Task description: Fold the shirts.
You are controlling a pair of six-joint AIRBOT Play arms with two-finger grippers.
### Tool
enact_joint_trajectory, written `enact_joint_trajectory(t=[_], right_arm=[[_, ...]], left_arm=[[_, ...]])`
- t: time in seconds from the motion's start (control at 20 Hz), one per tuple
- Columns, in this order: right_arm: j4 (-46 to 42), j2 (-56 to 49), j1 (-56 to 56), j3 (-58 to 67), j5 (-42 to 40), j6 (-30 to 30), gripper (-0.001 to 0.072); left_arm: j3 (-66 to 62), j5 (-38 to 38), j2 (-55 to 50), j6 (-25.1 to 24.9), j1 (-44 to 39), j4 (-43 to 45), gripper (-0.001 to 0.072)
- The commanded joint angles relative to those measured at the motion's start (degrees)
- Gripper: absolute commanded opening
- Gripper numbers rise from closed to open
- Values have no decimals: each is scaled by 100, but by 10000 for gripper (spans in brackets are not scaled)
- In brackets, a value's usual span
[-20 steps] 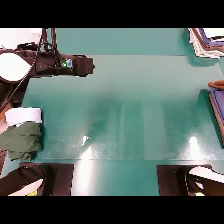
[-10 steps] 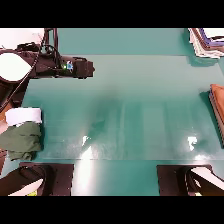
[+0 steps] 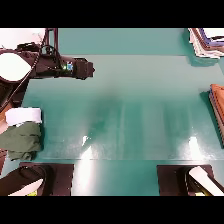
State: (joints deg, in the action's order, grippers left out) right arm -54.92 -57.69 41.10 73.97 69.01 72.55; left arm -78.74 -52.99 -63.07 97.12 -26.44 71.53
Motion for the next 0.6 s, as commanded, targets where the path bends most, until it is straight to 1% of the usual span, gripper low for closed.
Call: enact_joint_trajectory(t=[0.0, 0.05, 0.15, 0.2, 0.25, 0.3, 0.35, 0.4, 0.55], right_arm=[[225, 11, -1908, 372, -413, 2, 521], [225, 11, -2417, 424, -546, 2, 506], [223, 11, -3224, 426, -844, 0, 420], [223, 11, -3526, 400, -973, 0, 420], [221, 9, -3801, 391, -1060, 0, 331], [225, 11, -4002, 389, -1084, 0, 157], [225, 11, -4164, 389, -1106, 0, 68], [225, 11, -4273, 389, -1102, 0, 21], [229, 11, -4409, 389, -1102, 0, 19]], left_arm=[[-2, 59, -2, -4, 0, -4, 27], [-2, 114, -2, -4, 0, -7, 27], [-2, 195, -2, -4, 0, -4, 27], [-2, 227, -2, -4, 0, -4, 27], [-2, 286, -2, -4, 0, -7, 26], [-2, 339, -2, -2, 0, -7, 27], [-2, 365, -2, -2, 0, -4, 26], [-2, 376, -2, -4, 0, -7, 27], [-2, 376, -2, -4, 0, -4, 26]])
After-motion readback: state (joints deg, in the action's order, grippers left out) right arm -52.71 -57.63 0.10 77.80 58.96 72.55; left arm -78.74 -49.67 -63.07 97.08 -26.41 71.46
